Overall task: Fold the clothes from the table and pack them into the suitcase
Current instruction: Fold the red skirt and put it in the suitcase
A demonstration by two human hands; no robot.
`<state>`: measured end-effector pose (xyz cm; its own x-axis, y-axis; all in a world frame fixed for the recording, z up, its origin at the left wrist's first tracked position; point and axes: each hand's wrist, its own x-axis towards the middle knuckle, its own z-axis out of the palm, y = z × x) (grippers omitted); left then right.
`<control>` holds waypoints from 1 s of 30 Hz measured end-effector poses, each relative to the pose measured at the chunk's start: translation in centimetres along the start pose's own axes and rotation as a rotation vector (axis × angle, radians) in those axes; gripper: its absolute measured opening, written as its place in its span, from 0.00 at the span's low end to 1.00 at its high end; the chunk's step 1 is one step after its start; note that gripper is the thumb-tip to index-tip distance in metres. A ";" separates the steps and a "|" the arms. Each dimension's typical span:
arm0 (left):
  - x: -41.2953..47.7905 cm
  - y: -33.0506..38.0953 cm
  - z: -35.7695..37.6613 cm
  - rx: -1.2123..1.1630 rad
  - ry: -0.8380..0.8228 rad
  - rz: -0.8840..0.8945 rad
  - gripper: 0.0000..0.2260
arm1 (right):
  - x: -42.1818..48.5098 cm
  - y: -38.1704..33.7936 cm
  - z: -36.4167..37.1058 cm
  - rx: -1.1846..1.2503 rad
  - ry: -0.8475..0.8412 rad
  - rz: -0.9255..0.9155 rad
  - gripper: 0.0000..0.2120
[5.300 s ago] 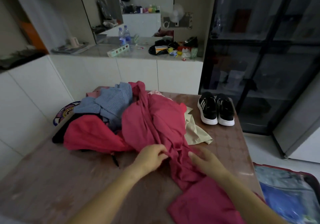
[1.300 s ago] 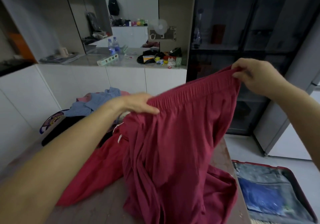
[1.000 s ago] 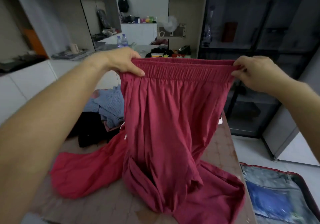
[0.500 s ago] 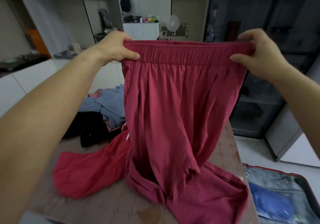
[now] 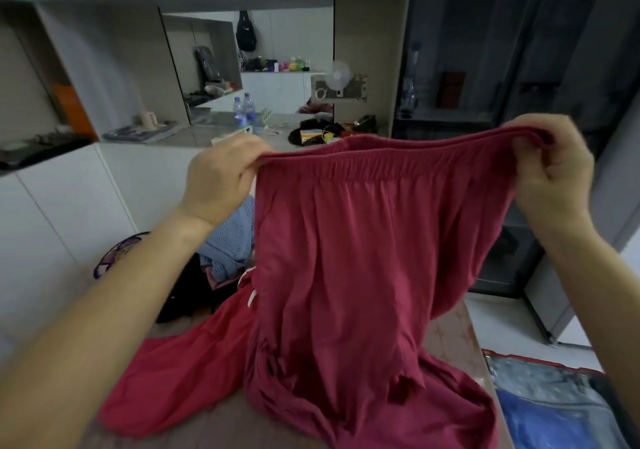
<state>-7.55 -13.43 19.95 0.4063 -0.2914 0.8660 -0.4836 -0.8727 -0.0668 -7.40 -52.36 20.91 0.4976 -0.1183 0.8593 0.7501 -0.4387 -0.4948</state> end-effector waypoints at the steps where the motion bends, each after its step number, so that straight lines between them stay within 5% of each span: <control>1: -0.1 0.8 -0.1 -0.086 0.162 -0.066 0.08 | -0.3 -0.5 -0.1 0.042 0.061 -0.055 0.12; 3: 0.2 3.3 -0.4 -0.293 0.434 -0.190 0.09 | -0.9 -2.2 0.0 0.137 0.146 -0.143 0.18; 5: 0.9 5.7 -0.2 -0.519 0.497 -0.251 0.12 | -1.0 -3.1 0.8 0.196 0.091 -0.167 0.19; 13: 2.5 11.4 2.2 -1.043 0.004 -0.351 0.15 | -3.0 -5.3 7.0 0.348 -0.349 -0.040 0.10; 21: 2.2 11.4 2.4 -1.229 -0.195 -0.571 0.13 | -4.0 -4.3 8.4 0.419 -0.596 0.125 0.06; 27: 2.1 11.9 1.8 -1.182 -0.296 -0.882 0.14 | -4.6 -4.0 8.6 0.349 -0.488 0.189 0.02; 30: 1.8 11.9 1.1 -1.184 -0.632 -0.851 0.20 | -5.0 -3.7 8.7 0.257 -0.444 0.183 0.06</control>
<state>-11.75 -24.79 20.21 0.9585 -0.2702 0.0905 -0.1379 -0.1619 0.9771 -8.87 -42.37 17.28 0.7245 0.2400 0.6461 0.6885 -0.2076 -0.6949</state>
